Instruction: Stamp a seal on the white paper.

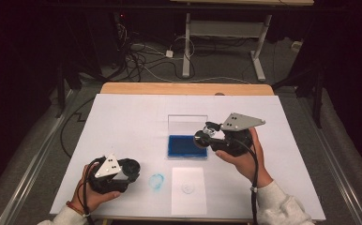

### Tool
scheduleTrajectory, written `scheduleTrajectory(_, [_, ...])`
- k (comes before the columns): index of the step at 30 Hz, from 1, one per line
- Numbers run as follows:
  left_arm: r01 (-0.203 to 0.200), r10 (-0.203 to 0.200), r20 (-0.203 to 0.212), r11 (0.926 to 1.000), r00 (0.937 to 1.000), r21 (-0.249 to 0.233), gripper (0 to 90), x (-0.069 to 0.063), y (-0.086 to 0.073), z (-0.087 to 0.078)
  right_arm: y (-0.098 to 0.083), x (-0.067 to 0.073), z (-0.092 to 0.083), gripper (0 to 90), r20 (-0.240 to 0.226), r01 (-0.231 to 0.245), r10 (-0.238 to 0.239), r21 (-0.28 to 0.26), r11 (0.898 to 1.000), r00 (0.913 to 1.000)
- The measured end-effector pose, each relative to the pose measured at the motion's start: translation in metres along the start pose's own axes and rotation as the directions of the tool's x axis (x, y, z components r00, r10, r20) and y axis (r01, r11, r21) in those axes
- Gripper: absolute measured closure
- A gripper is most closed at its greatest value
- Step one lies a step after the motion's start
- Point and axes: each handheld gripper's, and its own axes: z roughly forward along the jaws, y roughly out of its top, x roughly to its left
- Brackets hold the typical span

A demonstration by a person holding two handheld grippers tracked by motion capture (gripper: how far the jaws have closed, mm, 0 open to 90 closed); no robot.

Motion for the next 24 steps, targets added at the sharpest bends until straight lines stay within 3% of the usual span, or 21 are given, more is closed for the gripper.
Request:
scheduleTrajectory(10, [-0.004, 0.004, -0.002, 1.0, 1.0, -0.003, 36.4, -0.001, 0.001, -0.001, 0.004, 0.014, -0.011, 57.4, -0.021, 0.027, -0.027, -0.015, 1.0, 0.9994])
scheduleTrajectory(24, [-0.008, 0.008, -0.003, 1.0, 1.0, 0.001, 36.4, -0.001, 0.001, 0.0, 0.001, 0.025, -0.01, 57.4, -0.054, 0.043, -0.043, -0.013, 0.999, 0.9976])
